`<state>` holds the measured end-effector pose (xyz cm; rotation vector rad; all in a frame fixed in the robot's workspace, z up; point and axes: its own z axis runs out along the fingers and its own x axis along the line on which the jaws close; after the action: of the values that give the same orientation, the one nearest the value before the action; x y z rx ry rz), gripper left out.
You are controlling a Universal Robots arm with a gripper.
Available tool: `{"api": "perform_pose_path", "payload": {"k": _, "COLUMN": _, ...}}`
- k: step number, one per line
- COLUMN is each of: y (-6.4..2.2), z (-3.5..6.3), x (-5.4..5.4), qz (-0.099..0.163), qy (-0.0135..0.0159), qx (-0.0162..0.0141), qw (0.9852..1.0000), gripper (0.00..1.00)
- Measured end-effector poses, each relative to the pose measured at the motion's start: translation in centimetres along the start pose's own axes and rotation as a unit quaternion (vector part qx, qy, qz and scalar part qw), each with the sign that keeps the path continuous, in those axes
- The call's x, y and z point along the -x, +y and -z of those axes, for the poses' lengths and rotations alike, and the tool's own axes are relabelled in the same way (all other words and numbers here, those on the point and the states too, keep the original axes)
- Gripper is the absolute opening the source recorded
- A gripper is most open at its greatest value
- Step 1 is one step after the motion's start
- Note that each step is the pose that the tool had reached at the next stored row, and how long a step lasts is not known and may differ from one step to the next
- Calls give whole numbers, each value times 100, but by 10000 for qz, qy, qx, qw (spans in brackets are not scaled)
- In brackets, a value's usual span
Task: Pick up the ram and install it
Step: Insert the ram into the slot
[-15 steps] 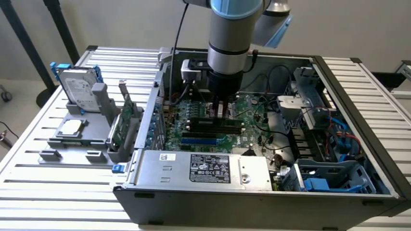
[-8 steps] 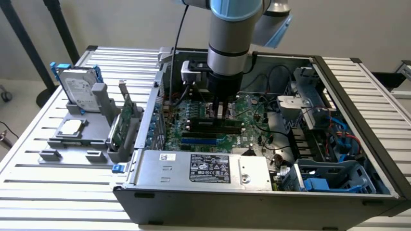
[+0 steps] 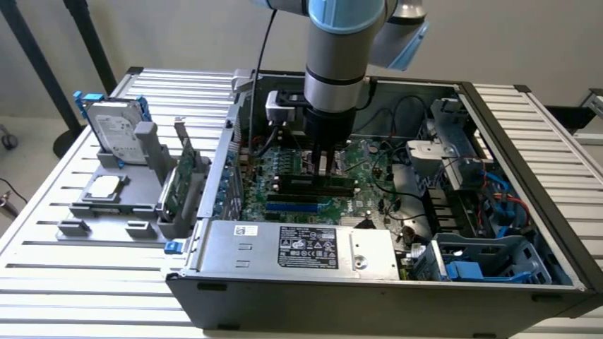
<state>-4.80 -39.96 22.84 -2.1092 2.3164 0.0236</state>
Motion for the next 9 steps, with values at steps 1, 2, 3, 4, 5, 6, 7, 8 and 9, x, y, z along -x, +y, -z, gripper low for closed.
{"api": "perform_pose_path", "payload": {"k": 1, "y": 0, "z": -2, "x": 0, "qz": 0, "qy": 1, "qx": 0, "qw": 10000, "gripper": 14}}
{"api": "perform_pose_path", "payload": {"k": 2, "y": 0, "z": -7, "x": 0, "qz": 0, "qy": 6, "qx": -1, "qw": 10000, "gripper": 14}}
{"api": "perform_pose_path", "payload": {"k": 3, "y": 0, "z": -15, "x": -1, "qz": 0, "qy": 8, "qx": -1, "qw": 10000, "gripper": 14}}
{"api": "perform_pose_path", "payload": {"k": 4, "y": 0, "z": -17, "x": -1, "qz": 0, "qy": 8, "qx": -1, "qw": 10000, "gripper": 14}}
{"api": "perform_pose_path", "payload": {"k": 5, "y": 0, "z": -17, "x": -2, "qz": 0, "qy": 8, "qx": -1, "qw": 10000, "gripper": 14}}
{"api": "perform_pose_path", "payload": {"k": 6, "y": -1, "z": -18, "x": -2, "qz": 0, "qy": 8, "qx": -1, "qw": 10000, "gripper": 14}}
{"api": "perform_pose_path", "payload": {"k": 7, "y": -1, "z": -18, "x": -2, "qz": 0, "qy": 8, "qx": -1, "qw": 10000, "gripper": 14}}
{"api": "perform_pose_path", "payload": {"k": 8, "y": 0, "z": -21, "x": -5, "qz": 0, "qy": 7, "qx": -1, "qw": 10000, "gripper": 14}}
{"api": "perform_pose_path", "payload": {"k": 9, "y": -1, "z": -21, "x": -11, "qz": 0, "qy": 8, "qx": -1, "qw": 10000, "gripper": 14}}
